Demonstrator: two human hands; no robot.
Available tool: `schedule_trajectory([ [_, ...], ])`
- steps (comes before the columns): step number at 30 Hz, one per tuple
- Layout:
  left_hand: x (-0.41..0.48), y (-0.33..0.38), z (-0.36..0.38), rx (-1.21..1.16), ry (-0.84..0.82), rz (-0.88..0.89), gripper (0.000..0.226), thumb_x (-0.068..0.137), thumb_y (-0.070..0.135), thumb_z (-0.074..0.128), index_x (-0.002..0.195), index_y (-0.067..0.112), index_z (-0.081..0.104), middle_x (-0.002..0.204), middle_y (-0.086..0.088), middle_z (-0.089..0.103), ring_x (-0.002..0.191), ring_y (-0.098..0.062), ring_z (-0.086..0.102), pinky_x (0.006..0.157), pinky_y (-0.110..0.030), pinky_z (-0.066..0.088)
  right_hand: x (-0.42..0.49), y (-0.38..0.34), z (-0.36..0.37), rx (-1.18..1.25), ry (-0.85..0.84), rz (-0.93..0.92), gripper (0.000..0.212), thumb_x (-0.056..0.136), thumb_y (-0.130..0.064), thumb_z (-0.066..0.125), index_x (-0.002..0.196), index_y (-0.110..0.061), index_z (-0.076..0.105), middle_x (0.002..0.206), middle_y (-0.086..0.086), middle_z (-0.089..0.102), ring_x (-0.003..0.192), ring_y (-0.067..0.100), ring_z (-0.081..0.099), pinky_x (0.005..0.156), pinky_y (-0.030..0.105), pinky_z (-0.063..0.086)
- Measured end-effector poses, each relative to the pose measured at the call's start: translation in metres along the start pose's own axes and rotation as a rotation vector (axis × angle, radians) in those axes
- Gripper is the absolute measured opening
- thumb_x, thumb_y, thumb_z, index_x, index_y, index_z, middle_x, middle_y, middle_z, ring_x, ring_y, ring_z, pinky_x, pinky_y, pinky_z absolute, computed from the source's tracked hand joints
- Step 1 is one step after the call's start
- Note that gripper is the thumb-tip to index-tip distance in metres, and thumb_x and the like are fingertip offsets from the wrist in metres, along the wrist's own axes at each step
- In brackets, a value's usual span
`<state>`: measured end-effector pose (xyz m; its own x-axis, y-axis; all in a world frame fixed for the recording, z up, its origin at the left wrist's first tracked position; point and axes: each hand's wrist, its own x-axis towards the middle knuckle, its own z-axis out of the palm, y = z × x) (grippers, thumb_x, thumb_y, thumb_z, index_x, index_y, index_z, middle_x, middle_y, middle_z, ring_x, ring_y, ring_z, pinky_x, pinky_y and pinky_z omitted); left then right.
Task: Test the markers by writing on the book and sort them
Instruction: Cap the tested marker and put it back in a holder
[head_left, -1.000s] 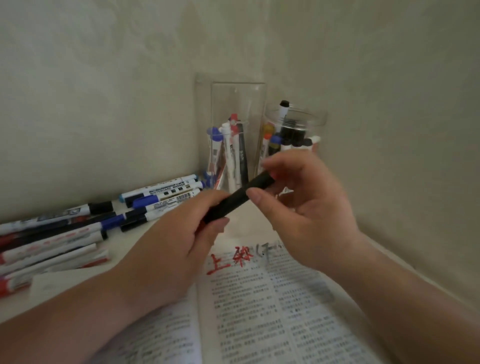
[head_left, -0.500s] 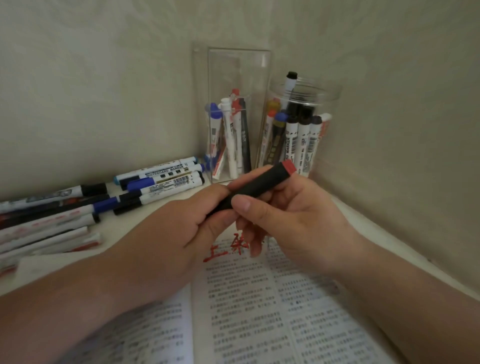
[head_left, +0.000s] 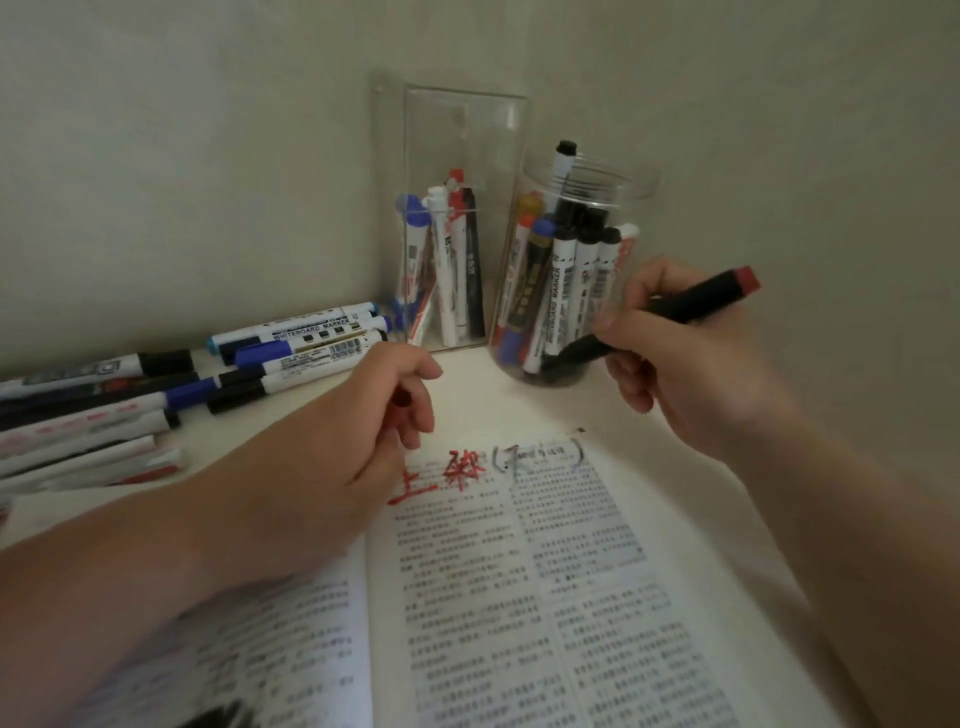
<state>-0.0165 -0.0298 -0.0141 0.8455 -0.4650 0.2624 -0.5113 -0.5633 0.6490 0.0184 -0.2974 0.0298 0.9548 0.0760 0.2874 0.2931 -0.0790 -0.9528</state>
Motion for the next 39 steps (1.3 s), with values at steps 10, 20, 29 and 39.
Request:
schedule_trajectory([
  [10,0.002,-0.001,0.0,0.148,0.094,0.079,0.019,0.087,0.041,0.072,0.105,0.041,0.066,0.099,0.026,0.07,0.094,0.013,0.063,0.086,-0.003,0.043,-0.011,0.029,-0.005,0.049,-0.248,0.278,0.012,0.069,0.002,0.072,0.08,-0.003,0.069,0.063,0.018,0.06,0.054,0.028,0.06,0.051,0.033,0.058],
  [20,0.004,-0.003,-0.003,0.273,0.077,0.185,0.028,0.091,0.057,0.051,0.107,0.04,0.067,0.098,0.028,0.056,0.092,0.003,0.058,0.078,-0.011,0.044,-0.009,0.041,-0.007,-0.122,-0.196,0.156,0.015,0.08,-0.006,0.075,0.08,-0.001,0.06,0.049,0.003,0.05,0.039,0.016,0.043,0.039,0.024,0.038],
  [29,0.003,-0.004,0.001,0.179,0.117,0.137,0.025,0.086,0.043,0.06,0.109,0.034,0.067,0.094,0.027,0.068,0.094,0.007,0.065,0.083,-0.013,0.048,-0.006,0.041,-0.006,-0.131,-0.219,0.136,0.025,0.079,-0.013,0.073,0.084,0.006,0.057,0.049,0.013,0.05,0.038,0.024,0.043,0.038,0.025,0.037],
  [39,0.004,-0.008,0.001,0.293,0.06,0.131,0.021,0.089,0.039,0.064,0.11,0.042,0.062,0.102,0.031,0.058,0.1,0.011,0.054,0.082,-0.008,0.043,-0.007,0.041,-0.007,-0.123,-0.237,0.15,0.015,0.087,-0.001,0.072,0.084,0.007,0.06,0.048,0.008,0.049,0.034,0.017,0.04,0.035,0.021,0.033],
])
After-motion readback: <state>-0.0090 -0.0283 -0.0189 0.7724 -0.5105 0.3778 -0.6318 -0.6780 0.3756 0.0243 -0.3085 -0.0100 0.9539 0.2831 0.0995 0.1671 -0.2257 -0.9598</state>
